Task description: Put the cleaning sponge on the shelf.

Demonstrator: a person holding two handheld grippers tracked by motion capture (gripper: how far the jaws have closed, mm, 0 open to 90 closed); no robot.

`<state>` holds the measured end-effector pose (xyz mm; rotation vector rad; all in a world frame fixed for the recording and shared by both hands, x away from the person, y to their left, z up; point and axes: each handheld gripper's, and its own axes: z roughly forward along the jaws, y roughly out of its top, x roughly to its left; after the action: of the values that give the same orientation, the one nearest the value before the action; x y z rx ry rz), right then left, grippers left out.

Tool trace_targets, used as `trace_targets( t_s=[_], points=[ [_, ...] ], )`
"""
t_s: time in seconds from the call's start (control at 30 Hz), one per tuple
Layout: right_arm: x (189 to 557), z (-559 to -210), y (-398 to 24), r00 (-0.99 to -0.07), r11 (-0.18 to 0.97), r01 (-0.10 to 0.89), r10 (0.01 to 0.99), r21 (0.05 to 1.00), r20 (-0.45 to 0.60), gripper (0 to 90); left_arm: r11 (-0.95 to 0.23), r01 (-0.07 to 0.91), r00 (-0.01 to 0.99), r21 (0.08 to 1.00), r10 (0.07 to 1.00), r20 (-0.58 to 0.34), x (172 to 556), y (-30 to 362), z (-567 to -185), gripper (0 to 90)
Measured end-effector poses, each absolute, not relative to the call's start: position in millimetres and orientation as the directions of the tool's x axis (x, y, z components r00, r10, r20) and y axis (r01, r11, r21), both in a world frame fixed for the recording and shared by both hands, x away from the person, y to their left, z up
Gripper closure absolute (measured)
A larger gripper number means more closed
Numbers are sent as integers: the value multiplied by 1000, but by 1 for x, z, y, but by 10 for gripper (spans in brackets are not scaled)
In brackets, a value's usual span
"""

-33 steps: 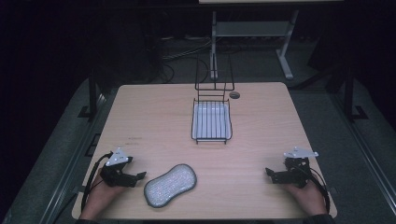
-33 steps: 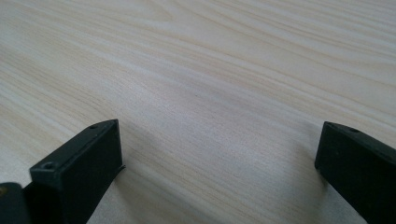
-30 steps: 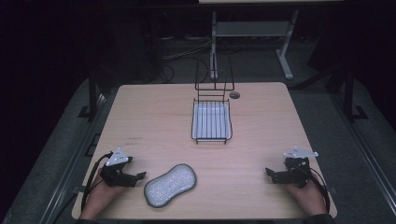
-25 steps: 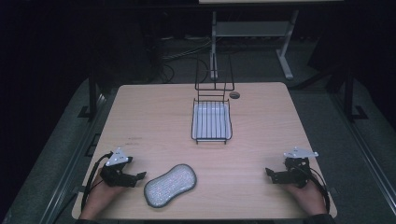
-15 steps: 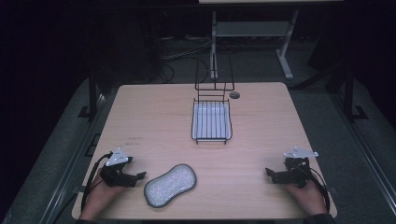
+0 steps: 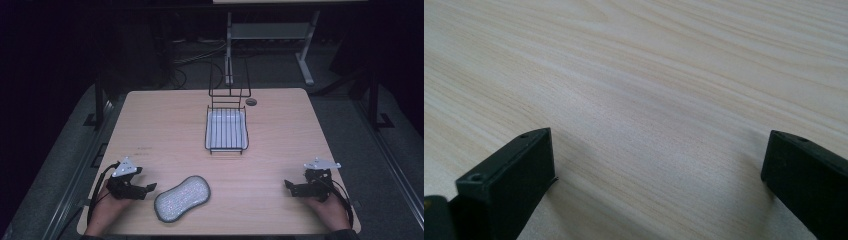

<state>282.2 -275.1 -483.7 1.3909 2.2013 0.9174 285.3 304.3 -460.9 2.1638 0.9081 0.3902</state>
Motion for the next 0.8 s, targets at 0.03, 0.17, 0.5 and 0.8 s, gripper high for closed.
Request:
trace_targets(
  t_s=[0.03, 0.17, 0.5, 0.8],
  points=[
    [282, -484, -275, -439, 297, 651, 898, 698, 27, 1, -472, 485, 703, 736, 712, -7, 285, 304, -461, 150],
    [282, -484, -275, -439, 297, 651, 898, 698, 27, 0, -457, 477, 723, 751, 690, -38, 277, 298, -455, 150],
    [282, -484, -275, -439, 297, 651, 898, 698, 27, 0, -468, 455, 771, 758, 632, -72, 263, 278, -449, 148],
    [282, -484, -275, -439, 297, 651, 898, 698, 27, 0, -488, 440, 808, 754, 581, -96, 257, 258, -448, 148]
  ],
)
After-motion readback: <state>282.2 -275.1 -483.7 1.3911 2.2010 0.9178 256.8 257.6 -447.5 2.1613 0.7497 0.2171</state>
